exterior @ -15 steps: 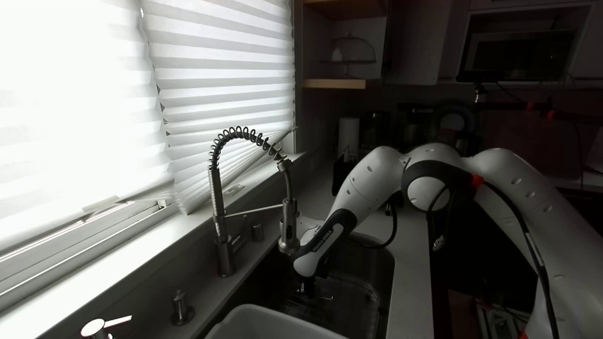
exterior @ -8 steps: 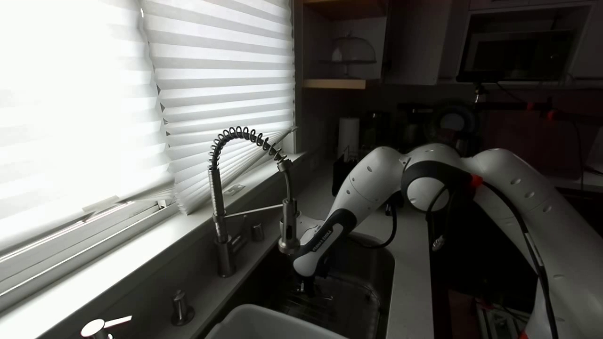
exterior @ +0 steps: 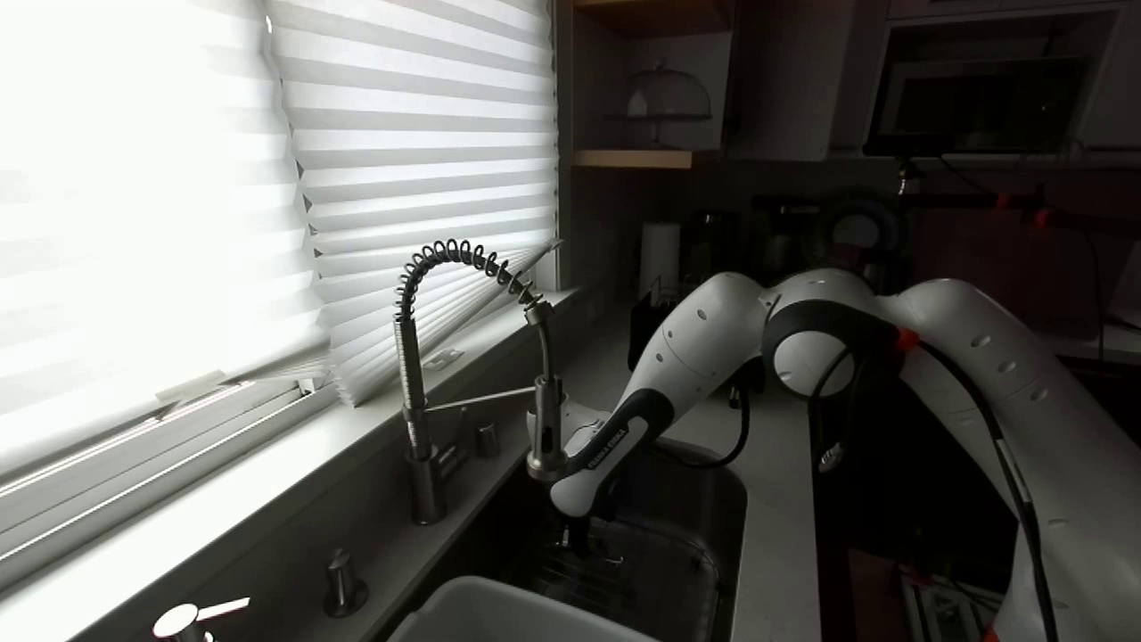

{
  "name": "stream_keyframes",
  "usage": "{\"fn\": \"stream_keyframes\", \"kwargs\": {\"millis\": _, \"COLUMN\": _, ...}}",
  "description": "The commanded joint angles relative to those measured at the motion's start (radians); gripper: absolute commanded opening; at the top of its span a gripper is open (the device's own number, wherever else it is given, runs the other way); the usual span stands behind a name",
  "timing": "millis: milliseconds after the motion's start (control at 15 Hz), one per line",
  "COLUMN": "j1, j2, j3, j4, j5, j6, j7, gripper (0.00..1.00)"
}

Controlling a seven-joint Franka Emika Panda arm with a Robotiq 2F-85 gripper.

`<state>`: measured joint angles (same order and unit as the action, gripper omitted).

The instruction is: Move the spoons from the sink to the counter

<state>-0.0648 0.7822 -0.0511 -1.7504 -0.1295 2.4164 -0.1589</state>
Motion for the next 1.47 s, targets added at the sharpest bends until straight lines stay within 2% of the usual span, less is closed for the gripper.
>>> {"fn": "stream_keyframes", "kwargs": {"millis": 0, "j1": -0.006, "j2": -0.075, "j3": 0.016, "j4": -0.046, "j5": 0.023, "j6": 0.004, "j7": 0.018, "gripper": 0.02}}
{"fn": "stream_keyframes", "kwargs": {"millis": 800, "j1": -0.016, "j2": -0.328, "j3": 0.004, "j4": -0.148, "j5": 0.049, "j6": -0.041, "j7": 0.055, "gripper": 0.02}}
{"fn": "stream_keyframes", "kwargs": {"millis": 1133, "j1": -0.022, "j2": -0.429, "j3": -0.012, "j4": -0.217, "j5": 0.05, "j6": -0.021, "j7": 0.07, "gripper": 0.02}}
{"fn": "stream_keyframes", "kwargs": {"millis": 1400, "j1": -0.058, "j2": -0.505, "j3": -0.03, "j4": -0.252, "j5": 0.06, "j6": -0.036, "j7": 0.025, "gripper": 0.02}}
